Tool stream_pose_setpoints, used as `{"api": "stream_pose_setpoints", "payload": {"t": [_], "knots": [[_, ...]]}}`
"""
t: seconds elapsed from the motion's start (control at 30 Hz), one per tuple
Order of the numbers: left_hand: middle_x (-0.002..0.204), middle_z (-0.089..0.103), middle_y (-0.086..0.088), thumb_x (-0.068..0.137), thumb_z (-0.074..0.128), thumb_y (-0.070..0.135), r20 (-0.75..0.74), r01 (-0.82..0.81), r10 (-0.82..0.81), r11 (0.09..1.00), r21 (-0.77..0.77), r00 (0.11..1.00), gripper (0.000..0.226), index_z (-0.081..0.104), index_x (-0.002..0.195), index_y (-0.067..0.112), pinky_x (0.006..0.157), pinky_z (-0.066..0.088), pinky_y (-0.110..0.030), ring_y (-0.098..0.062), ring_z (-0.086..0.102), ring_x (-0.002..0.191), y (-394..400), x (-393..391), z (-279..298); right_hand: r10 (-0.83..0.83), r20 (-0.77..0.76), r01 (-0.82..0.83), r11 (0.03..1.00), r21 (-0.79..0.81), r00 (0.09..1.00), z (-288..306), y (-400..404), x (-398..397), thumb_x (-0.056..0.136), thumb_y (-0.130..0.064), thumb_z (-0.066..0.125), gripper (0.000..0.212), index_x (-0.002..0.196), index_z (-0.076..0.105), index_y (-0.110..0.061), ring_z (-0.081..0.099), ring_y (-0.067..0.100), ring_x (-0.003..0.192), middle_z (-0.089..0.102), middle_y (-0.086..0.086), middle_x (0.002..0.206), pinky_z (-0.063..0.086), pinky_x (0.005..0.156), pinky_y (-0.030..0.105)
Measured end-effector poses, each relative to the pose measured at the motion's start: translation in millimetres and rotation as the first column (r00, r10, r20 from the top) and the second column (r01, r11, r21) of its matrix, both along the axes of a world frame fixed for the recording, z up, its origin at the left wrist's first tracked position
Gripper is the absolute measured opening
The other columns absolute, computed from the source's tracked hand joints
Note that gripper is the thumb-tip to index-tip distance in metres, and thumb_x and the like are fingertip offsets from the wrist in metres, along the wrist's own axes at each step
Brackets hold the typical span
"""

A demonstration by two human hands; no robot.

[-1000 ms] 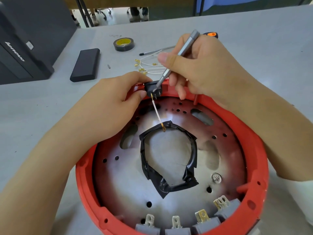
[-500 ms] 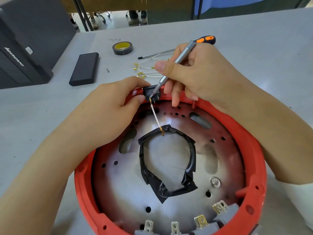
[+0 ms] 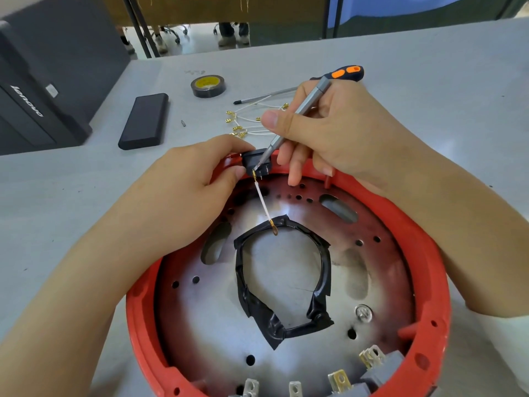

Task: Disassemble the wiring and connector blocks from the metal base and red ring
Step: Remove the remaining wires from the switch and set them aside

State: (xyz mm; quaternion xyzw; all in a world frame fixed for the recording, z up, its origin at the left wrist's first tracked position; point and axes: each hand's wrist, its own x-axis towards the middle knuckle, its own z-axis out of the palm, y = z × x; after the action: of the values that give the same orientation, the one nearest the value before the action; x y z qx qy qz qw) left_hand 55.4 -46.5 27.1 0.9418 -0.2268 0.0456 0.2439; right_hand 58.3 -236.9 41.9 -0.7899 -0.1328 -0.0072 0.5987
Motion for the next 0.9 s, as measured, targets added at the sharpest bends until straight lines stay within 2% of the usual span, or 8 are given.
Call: {"api": "stream_pose_setpoints", "payload": {"t": [0.1, 0.23, 0.47, 0.67, 0.8, 0.9], "knots": [[0.089, 0.059, 0.023, 0.093, 0.048, 0.031, 0.002, 0.001, -0.001, 1.000, -0.002, 1.000, 0.026, 0.055, 0.116, 0.041, 0.070, 0.033, -0.004, -0.001, 0.050, 0.082, 0.0, -0.4, 0.6, -0.008, -0.003, 0.008, 1.000, -0.002, 1.000, 0.2, 0.5, -0.6, 0.091, -0.024, 0.064, 0.030, 0.068, 0.049, -0.013, 0.064, 0.024, 0.043, 0.069, 0.010, 0.061, 0.033, 0.033, 0.014], [0.082, 0.055, 0.028, 0.092, 0.048, 0.031, -0.002, -0.001, 0.001, 1.000, -0.004, 1.000, 0.027, 0.055, 0.116, 0.041, 0.065, 0.032, 0.000, 0.005, 0.050, 0.074, -0.6, 0.1, 0.8, -0.014, -0.002, 0.014, 1.000, -0.020, 1.000, 0.7, 0.1, -0.2, 0.091, -0.026, 0.065, 0.031, 0.069, 0.047, -0.013, 0.065, 0.025, 0.044, 0.069, 0.011, 0.062, 0.031, 0.031, 0.019], [0.082, 0.055, 0.025, 0.092, 0.047, 0.031, -0.005, -0.006, 0.006, 1.000, 0.002, 1.000, 0.028, 0.055, 0.117, 0.040, 0.067, 0.032, -0.005, -0.005, 0.048, 0.079, -1.4, -0.4, 0.8, 0.017, 0.014, -0.017, 1.000, -0.015, 1.000, -0.7, -0.7, -0.1, 0.091, -0.026, 0.064, 0.030, 0.069, 0.048, -0.015, 0.066, 0.025, 0.047, 0.069, 0.010, 0.062, 0.033, 0.031, 0.018], [0.074, 0.053, 0.026, 0.093, 0.048, 0.029, -0.007, 0.003, -0.003, 1.000, -0.003, 1.000, 0.026, 0.056, 0.115, 0.039, 0.061, 0.032, -0.004, 0.013, 0.049, 0.072, -1.3, 0.5, 0.8, 0.052, 0.008, -0.052, 0.999, -0.008, 0.999, -0.6, -1.4, 0.0, 0.092, -0.021, 0.062, 0.023, 0.074, 0.051, -0.014, 0.065, 0.020, 0.046, 0.066, 0.007, 0.059, 0.035, 0.032, 0.017], [0.078, 0.055, 0.025, 0.093, 0.047, 0.029, -0.007, 0.000, 0.000, 1.000, 0.005, 1.000, 0.026, 0.055, 0.116, 0.040, 0.062, 0.032, -0.005, 0.003, 0.051, 0.074, -1.6, 0.8, 0.8, 0.063, 0.028, -0.061, 0.997, -0.056, 0.998, -0.7, -1.7, 0.2, 0.094, -0.019, 0.059, 0.019, 0.076, 0.053, -0.017, 0.061, 0.015, 0.047, 0.064, 0.003, 0.060, 0.036, 0.034, 0.017], [0.082, 0.056, 0.024, 0.093, 0.048, 0.029, -0.005, -0.006, 0.006, 1.000, 0.010, 1.000, 0.027, 0.055, 0.117, 0.039, 0.067, 0.033, -0.005, -0.003, 0.050, 0.076, -2.0, 0.9, 0.5, 0.086, 0.042, -0.084, 0.995, -0.060, 0.995, -0.9, -1.5, -0.1, 0.095, -0.017, 0.058, 0.020, 0.075, 0.052, -0.019, 0.057, 0.015, 0.049, 0.061, 0.006, 0.062, 0.036, 0.039, 0.010]]}}
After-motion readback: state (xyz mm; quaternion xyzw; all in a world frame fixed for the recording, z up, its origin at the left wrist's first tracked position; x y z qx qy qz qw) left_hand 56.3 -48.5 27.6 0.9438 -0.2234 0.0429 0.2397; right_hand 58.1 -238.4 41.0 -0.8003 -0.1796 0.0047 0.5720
